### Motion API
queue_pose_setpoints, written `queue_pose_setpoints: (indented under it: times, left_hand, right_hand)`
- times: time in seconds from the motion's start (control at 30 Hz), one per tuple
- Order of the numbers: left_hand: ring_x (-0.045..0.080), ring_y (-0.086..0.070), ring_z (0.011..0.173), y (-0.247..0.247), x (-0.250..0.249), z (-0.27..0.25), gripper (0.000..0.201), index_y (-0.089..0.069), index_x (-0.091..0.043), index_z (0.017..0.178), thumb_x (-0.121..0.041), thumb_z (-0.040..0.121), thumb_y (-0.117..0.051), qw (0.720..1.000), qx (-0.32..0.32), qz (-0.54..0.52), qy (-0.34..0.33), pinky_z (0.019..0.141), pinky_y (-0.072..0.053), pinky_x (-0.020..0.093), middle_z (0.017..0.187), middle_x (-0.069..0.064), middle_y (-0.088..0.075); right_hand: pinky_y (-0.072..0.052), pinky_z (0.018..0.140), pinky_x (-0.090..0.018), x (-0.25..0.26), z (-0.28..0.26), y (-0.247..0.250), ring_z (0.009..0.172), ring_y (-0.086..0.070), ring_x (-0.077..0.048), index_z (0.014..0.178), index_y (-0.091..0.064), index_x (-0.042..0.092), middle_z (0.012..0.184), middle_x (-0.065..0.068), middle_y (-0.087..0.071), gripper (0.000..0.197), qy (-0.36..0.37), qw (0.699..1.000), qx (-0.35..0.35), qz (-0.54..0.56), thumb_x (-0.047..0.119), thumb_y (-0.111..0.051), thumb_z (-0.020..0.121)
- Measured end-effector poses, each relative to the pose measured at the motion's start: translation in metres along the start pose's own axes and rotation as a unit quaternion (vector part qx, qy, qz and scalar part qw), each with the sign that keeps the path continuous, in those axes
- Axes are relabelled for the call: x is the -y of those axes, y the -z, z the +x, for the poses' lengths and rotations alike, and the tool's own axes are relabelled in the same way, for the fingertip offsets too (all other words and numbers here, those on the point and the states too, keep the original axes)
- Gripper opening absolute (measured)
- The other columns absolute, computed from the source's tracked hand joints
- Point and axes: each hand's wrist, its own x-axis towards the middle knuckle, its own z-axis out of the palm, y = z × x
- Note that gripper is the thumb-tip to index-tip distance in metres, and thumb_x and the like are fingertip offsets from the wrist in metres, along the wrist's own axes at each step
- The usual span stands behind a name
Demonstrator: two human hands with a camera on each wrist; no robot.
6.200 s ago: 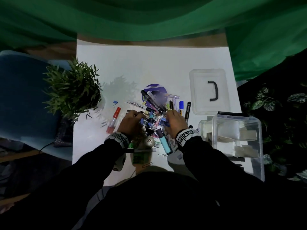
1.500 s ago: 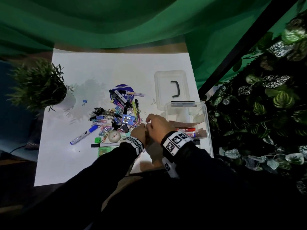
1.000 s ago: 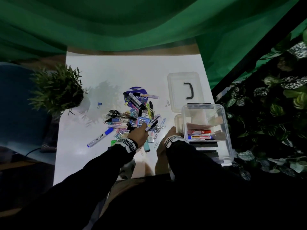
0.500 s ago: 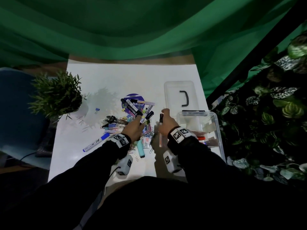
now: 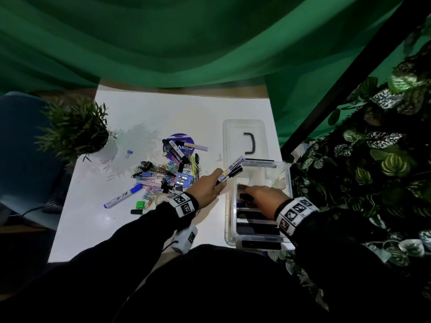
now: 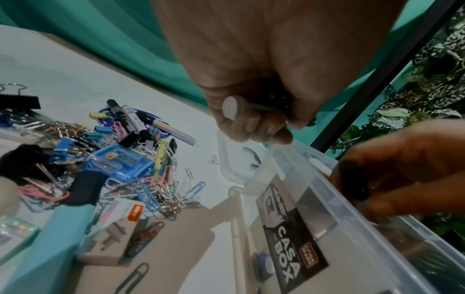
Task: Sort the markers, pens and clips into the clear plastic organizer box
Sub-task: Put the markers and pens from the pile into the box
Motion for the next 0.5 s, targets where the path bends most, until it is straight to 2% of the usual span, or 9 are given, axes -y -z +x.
queue_pose_setpoints:
  times: [0.1, 0.17, 0.23, 0.33, 0.4, 0.43, 0.5]
  left_hand:
    - [0.032, -0.061, 0.074, -0.009, -0.007, 0.005, 0.02, -0.036, -0.018, 0.111, -0.035, 0.1, -0.041, 1.0, 0.001, 0.015, -0.002, 0.065, -0.046, 0.035, 0.083, 0.013, -0.066]
    - [0.033, -0.061, 0.075, -0.012, -0.013, 0.006, 0.02, -0.036, -0.018, 0.11, -0.035, 0.099, -0.041, 0.999, -0.005, 0.033, -0.01, 0.066, -0.048, 0.037, 0.084, 0.014, -0.066]
    - [0.033, -0.06, 0.079, -0.013, -0.016, 0.007, 0.021, -0.038, -0.017, 0.11, -0.035, 0.1, -0.041, 0.998, -0.016, 0.055, -0.026, 0.064, -0.045, 0.036, 0.087, 0.014, -0.065]
    - [0.031, -0.057, 0.087, -0.016, -0.023, 0.006, 0.025, -0.042, -0.013, 0.114, -0.033, 0.101, -0.04, 0.992, -0.011, 0.117, -0.054, 0.064, -0.036, 0.032, 0.098, 0.013, -0.061]
    - [0.031, -0.057, 0.092, -0.017, -0.031, 0.008, 0.027, -0.044, -0.012, 0.114, -0.035, 0.1, -0.04, 0.983, 0.012, 0.165, -0.079, 0.068, -0.039, 0.033, 0.104, 0.012, -0.059]
    - [0.031, -0.058, 0.095, -0.019, -0.036, 0.009, 0.028, -0.045, -0.013, 0.115, -0.036, 0.1, -0.04, 0.978, 0.03, 0.185, -0.093, 0.071, -0.043, 0.035, 0.106, 0.013, -0.06]
    - [0.031, -0.059, 0.102, -0.026, -0.047, 0.015, 0.029, -0.045, -0.019, 0.124, -0.034, 0.099, -0.043, 0.966, 0.068, 0.22, -0.118, 0.081, -0.048, 0.037, 0.113, 0.012, -0.062]
  right_hand:
    - [-0.048, 0.092, -0.036, -0.001, 0.01, -0.011, 0.112, -0.059, -0.028, 0.128, -0.052, 0.018, 0.123, -0.009, -0.061, 0.041, 0.008, 0.998, 0.045, -0.036, 0.006, -0.053, 0.089]
    - [-0.048, 0.09, -0.035, -0.007, 0.012, -0.01, 0.11, -0.06, -0.028, 0.126, -0.055, 0.02, 0.121, -0.008, -0.063, 0.034, -0.008, 0.999, 0.047, -0.017, 0.013, -0.05, 0.093]
    - [-0.05, 0.086, -0.035, -0.017, 0.005, -0.002, 0.105, -0.063, -0.028, 0.119, -0.059, 0.026, 0.115, -0.005, -0.065, 0.028, -0.04, 0.999, 0.011, 0.033, 0.021, -0.047, 0.095]
    - [-0.049, 0.075, -0.029, -0.045, -0.015, 0.006, 0.088, -0.063, -0.02, 0.101, -0.061, 0.022, 0.104, -0.002, -0.066, 0.013, -0.096, 0.983, -0.131, 0.086, 0.021, -0.05, 0.095]
    - [-0.05, 0.078, -0.032, -0.061, -0.029, 0.006, 0.093, -0.061, -0.021, 0.108, -0.057, 0.018, 0.113, -0.004, -0.059, 0.015, -0.148, 0.961, -0.21, 0.106, 0.022, -0.054, 0.094]
    - [-0.05, 0.083, -0.035, -0.069, -0.033, 0.004, 0.101, -0.06, -0.025, 0.118, -0.053, 0.016, 0.119, -0.008, -0.055, 0.025, -0.174, 0.955, -0.212, 0.114, 0.023, -0.055, 0.094]
    - [-0.048, 0.09, -0.038, -0.077, -0.036, -0.001, 0.111, -0.057, -0.033, 0.133, -0.041, 0.013, 0.127, -0.015, -0.052, 0.041, -0.204, 0.954, -0.148, 0.164, 0.021, -0.054, 0.094]
